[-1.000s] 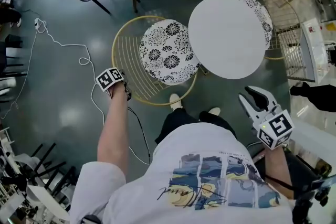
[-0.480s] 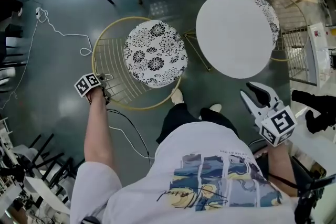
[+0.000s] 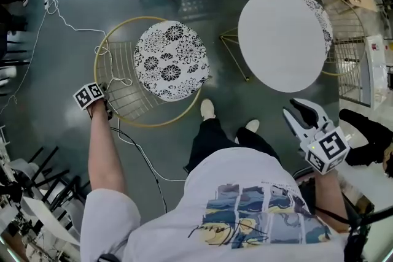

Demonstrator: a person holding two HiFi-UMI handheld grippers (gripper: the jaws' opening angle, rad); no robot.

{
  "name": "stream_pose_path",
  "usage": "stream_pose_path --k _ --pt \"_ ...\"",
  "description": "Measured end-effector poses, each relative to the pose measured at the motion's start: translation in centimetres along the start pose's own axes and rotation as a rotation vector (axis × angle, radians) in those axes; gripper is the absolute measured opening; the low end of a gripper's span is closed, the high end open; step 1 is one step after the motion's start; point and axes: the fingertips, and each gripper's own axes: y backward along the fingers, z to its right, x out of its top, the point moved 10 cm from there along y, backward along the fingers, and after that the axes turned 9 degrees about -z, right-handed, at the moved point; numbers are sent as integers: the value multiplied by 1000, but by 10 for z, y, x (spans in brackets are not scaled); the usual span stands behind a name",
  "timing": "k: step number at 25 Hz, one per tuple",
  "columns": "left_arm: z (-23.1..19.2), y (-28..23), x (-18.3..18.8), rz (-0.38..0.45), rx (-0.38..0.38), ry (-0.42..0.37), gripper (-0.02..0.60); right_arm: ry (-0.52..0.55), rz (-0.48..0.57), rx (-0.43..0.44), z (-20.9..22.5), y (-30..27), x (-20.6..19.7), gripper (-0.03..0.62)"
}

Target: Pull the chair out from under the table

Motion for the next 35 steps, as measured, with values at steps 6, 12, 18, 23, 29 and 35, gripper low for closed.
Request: stream_pose_path --k 6,12,18,23,29,35 --pt "30 40 3 115 150 -46 141 9 21 43 6 7 -14 117" --pt "120 124 -52 302 274 -65 144 44 97 92 76 64 -52 117" --pt "207 217 -143 503 116 -76 143 91 192 149 97 117 -87 117" --pt "297 274 -258 570 -59 -194 70 164 224 224 91 149 -148 105" --pt "399 332 -392 528 -263 -330 11 198 214 308 74 191 -203 36" --pt "467 375 -458 473 -369 -534 9 195 246 334 48 218 -235 17"
